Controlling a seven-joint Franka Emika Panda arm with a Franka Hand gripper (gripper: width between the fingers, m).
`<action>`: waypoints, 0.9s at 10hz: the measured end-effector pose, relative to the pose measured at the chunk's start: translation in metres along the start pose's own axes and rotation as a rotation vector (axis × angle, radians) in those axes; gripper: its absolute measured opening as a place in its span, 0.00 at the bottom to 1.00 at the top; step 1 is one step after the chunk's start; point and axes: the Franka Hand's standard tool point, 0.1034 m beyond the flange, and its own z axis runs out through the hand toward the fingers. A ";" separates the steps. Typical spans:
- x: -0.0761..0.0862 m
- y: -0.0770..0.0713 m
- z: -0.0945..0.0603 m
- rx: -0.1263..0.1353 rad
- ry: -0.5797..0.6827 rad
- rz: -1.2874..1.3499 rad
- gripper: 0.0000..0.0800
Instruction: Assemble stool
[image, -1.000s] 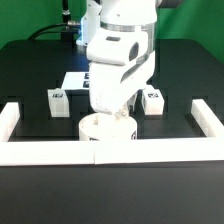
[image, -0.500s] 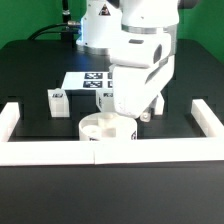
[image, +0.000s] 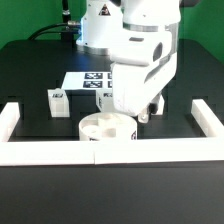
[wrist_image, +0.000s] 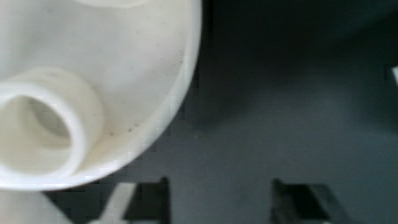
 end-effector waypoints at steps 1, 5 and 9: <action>-0.011 0.007 -0.004 0.007 -0.009 0.008 0.58; -0.047 0.016 0.017 0.017 -0.012 -0.020 0.81; -0.050 0.014 0.031 0.015 -0.006 -0.016 0.81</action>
Offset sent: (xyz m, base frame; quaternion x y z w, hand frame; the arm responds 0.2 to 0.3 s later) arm -0.0129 -0.0312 -0.0214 0.0118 0.0280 -0.0331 0.9990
